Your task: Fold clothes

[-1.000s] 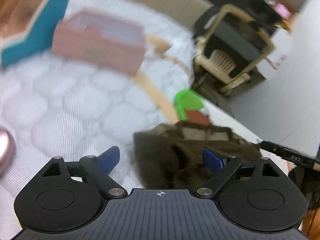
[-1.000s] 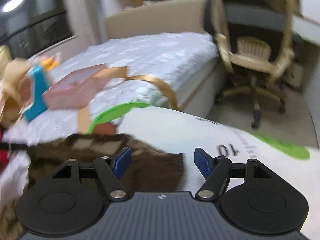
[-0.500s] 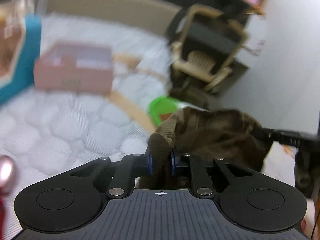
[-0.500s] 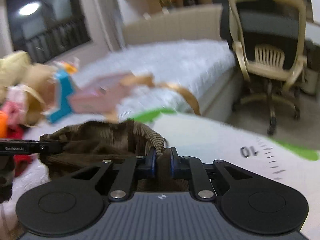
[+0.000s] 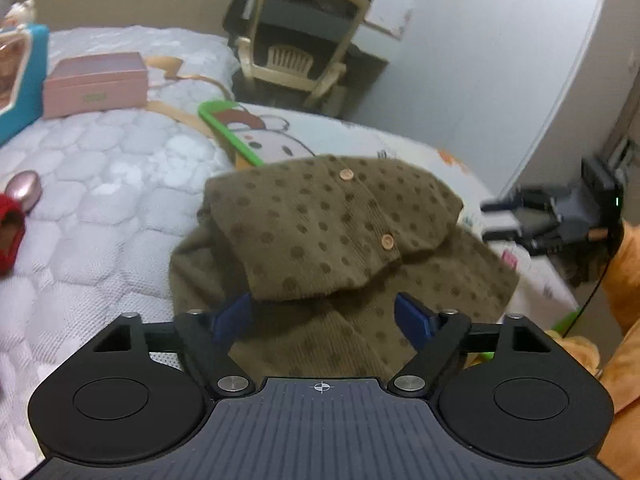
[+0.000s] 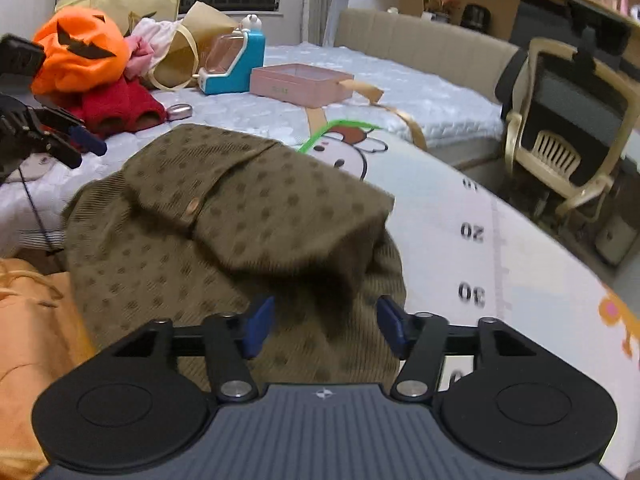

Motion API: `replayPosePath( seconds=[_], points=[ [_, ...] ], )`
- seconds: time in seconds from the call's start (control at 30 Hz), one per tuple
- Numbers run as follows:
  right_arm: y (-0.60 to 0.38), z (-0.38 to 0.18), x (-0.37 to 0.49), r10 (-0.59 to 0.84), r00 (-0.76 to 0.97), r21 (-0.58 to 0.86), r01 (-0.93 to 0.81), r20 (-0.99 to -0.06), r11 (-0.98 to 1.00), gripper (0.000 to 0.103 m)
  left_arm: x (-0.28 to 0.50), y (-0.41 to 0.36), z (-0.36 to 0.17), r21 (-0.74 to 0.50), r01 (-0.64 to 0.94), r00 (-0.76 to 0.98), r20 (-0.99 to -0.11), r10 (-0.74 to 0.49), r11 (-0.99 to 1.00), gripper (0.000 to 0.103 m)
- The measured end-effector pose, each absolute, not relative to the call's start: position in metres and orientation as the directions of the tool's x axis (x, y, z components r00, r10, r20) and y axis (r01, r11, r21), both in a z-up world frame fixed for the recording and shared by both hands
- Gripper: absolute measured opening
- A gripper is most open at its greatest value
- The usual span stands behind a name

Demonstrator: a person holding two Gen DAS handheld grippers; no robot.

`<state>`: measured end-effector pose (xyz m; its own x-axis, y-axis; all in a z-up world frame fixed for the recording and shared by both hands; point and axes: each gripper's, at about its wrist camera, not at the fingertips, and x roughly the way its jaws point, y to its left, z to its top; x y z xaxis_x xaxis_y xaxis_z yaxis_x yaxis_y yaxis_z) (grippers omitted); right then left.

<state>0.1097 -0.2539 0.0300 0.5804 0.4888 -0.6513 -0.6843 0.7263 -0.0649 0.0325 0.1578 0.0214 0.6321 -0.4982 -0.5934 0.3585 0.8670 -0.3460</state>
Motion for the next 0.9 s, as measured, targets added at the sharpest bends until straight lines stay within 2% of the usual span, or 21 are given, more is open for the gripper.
replayPosePath(
  seconds=[0.1, 0.23, 0.3, 0.4, 0.5, 0.67, 0.77, 0.83, 0.9],
  points=[
    [-0.267, 0.047, 0.131, 0.548, 0.593, 0.089, -0.627, -0.590, 0.774, 0.072, 0.053, 0.171, 0.020, -0.447, 0.270, 0.668, -0.551, -0.500, 0.853, 0.094],
    [-0.258, 0.039, 0.198, 0.602, 0.579, 0.326, -0.515, -0.550, 0.793, 0.073, 0.104, 0.170, -0.004, -0.540, 0.128, 0.657, -0.582, -0.479, 0.832, 0.094],
    [-0.243, 0.021, 0.228, 0.607, 0.554, 0.371, -0.486, -0.570, 0.791, 0.073, 0.130, 0.165, -0.017, -0.558, 0.071, 0.642, -0.608, -0.467, 0.827, 0.094],
    [-0.219, -0.005, 0.263, 0.640, 0.489, 0.429, -0.482, -0.592, 0.764, 0.072, 0.155, 0.158, -0.023, -0.567, 0.084, 0.633, -0.605, -0.483, 0.820, 0.094],
    [-0.200, -0.013, 0.282, 0.663, 0.467, 0.444, -0.500, -0.585, 0.744, 0.072, 0.179, 0.150, -0.029, -0.575, 0.096, 0.624, -0.601, -0.499, 0.813, 0.094],
    [-0.188, -0.004, 0.329, 0.667, 0.541, 0.478, -0.465, -0.513, 0.745, 0.070, 0.232, 0.155, -0.018, -0.575, 0.099, 0.669, -0.565, -0.482, 0.812, 0.093],
    [-0.185, 0.011, 0.352, 0.623, 0.617, 0.416, -0.465, -0.481, 0.782, 0.069, 0.256, 0.161, -0.002, -0.546, 0.134, 0.708, -0.531, -0.465, 0.827, 0.092],
    [-0.186, 0.017, 0.353, 0.569, 0.660, 0.338, -0.458, -0.490, 0.822, 0.069, 0.258, 0.167, 0.003, -0.527, 0.120, 0.708, -0.548, -0.444, 0.842, 0.092],
    [-0.200, 0.023, 0.344, 0.562, 0.663, 0.325, -0.458, -0.495, 0.827, 0.069, 0.245, 0.174, 0.004, -0.516, 0.116, 0.704, -0.560, -0.437, 0.849, 0.093]
  ],
)
